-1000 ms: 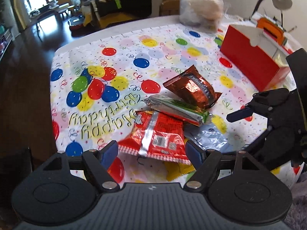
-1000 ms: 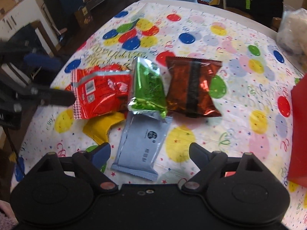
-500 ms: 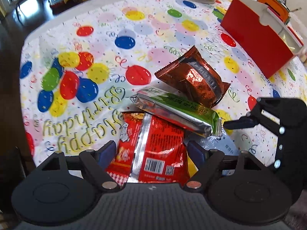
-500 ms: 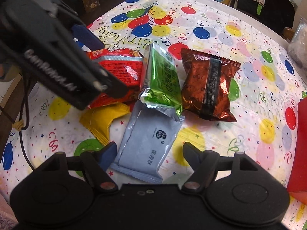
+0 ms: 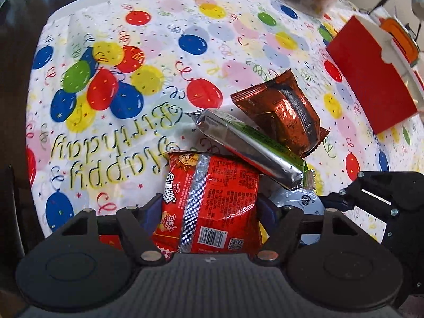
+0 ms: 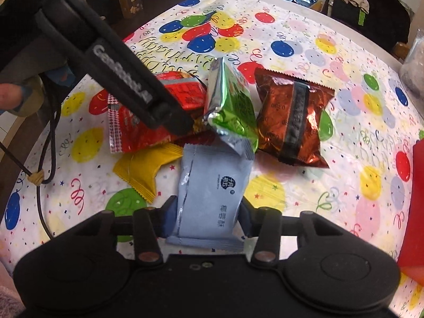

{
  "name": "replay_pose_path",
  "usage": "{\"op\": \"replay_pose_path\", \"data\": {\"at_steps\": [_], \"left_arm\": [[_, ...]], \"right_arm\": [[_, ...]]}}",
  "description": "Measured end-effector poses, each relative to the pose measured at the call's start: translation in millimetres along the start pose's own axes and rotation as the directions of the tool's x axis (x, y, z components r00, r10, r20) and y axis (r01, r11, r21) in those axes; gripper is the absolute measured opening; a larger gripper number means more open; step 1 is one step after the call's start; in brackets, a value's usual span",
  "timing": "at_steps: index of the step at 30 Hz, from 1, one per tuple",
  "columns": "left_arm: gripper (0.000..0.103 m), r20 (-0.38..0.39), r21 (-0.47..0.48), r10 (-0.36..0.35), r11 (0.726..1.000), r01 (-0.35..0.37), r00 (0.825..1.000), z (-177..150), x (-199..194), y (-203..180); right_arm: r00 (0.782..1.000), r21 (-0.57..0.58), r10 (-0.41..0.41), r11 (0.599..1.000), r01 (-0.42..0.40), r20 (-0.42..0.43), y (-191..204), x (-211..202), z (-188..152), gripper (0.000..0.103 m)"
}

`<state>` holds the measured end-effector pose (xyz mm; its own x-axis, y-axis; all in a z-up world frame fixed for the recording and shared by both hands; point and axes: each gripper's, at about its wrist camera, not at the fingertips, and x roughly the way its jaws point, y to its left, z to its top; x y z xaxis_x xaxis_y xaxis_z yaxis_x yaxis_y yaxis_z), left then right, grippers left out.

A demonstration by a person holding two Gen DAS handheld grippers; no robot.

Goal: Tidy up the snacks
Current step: 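Grasp the light blue packet with the right tool while the left tool grasps the red chip bag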

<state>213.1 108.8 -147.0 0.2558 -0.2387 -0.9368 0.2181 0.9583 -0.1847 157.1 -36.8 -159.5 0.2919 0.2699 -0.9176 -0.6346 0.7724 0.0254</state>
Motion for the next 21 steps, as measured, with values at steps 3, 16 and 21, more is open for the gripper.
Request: {"op": "replay_pose_path", "data": {"at_steps": [3, 16, 21], "left_arm": [[0.073, 0.005, -0.034, 0.007, 0.999, -0.007, 1.000, -7, -3, 3], [0.073, 0.117, -0.184, 0.019, 0.983, 0.003, 0.993, -49, -55, 7], [0.073, 0.179, -0.196, 0.041, 0.981, -0.005, 0.983, -55, -79, -14]], "right_arm": [[1.000, 0.010, 0.004, 1.000, -0.004, 0.005, -3, -4, -3, 0.045], [0.995, 0.132, 0.065, 0.988, -0.074, 0.074, -33, -51, -37, 0.045], [0.989, 0.185, 0.059, 0.979, -0.084, 0.137, -50, -73, -43, 0.045]]}}
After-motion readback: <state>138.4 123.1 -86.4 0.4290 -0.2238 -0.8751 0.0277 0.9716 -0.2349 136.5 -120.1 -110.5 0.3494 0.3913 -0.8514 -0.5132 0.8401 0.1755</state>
